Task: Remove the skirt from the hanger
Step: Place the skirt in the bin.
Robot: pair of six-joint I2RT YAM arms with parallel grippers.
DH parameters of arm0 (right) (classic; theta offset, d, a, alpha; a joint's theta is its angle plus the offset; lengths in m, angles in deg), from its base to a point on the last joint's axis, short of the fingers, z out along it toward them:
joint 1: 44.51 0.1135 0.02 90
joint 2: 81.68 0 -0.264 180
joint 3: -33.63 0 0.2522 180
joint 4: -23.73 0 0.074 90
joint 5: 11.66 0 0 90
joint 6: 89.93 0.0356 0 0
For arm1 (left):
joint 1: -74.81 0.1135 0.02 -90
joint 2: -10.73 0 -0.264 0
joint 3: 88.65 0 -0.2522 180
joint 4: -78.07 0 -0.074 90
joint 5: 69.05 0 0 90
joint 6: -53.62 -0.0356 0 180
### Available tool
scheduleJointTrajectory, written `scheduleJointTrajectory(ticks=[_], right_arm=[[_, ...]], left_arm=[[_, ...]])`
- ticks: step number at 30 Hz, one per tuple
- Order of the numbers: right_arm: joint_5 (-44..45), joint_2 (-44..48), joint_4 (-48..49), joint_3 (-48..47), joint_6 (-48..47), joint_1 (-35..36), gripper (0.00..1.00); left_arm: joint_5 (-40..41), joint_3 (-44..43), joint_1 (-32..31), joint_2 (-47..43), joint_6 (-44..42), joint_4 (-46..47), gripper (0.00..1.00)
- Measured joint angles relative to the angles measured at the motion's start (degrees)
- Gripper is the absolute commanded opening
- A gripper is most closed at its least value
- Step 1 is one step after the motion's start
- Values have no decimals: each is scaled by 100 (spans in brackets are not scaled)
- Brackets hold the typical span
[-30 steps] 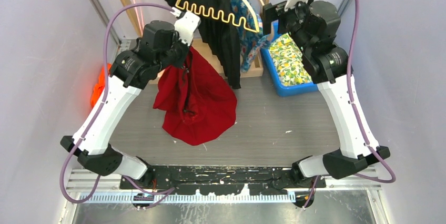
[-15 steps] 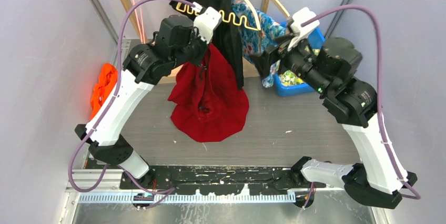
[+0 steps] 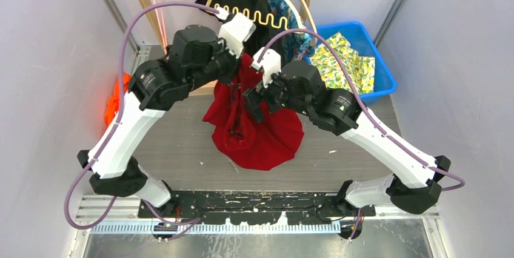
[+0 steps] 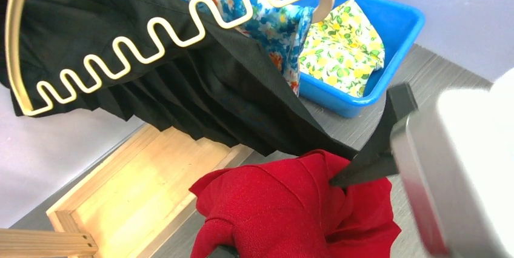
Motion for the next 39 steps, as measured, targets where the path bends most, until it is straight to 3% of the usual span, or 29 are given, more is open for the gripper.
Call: scheduleJointTrajectory(ticks=[12, 22, 23, 25, 26, 27, 32, 35, 39], right_arm=[[527, 282, 841, 175, -715, 17, 100], [-662, -444, 1884, 332, -1320, 17, 99], [-807, -522, 1919, 332, -1338, 17, 93], [-1021, -621, 1978, 356, -1368, 20, 62], [-1099, -636, 2000, 378, -1384, 17, 22], [-1163, -645, 1996, 396, -1360, 17, 3], [-1123, -640, 1947, 396, -1298, 17, 0], [-964, -605, 1917, 452, -1276, 17, 0], [-743, -542, 1556, 481, -1257, 7, 0]], left_arm=[[-286, 4, -17, -782, 175, -140, 0], [-549, 7, -20, -944, 232, -282, 0], [-557, 7, -20, -944, 229, -323, 0], [-557, 7, -20, -946, 229, -369, 0], [-557, 7, -20, -946, 229, -387, 0], [-555, 28, -20, -960, 229, -404, 0], [-551, 205, -20, -1056, 232, -372, 2], [-553, 828, -20, -1364, 247, -101, 26], [-170, 2612, -35, -2218, 490, 393, 58]])
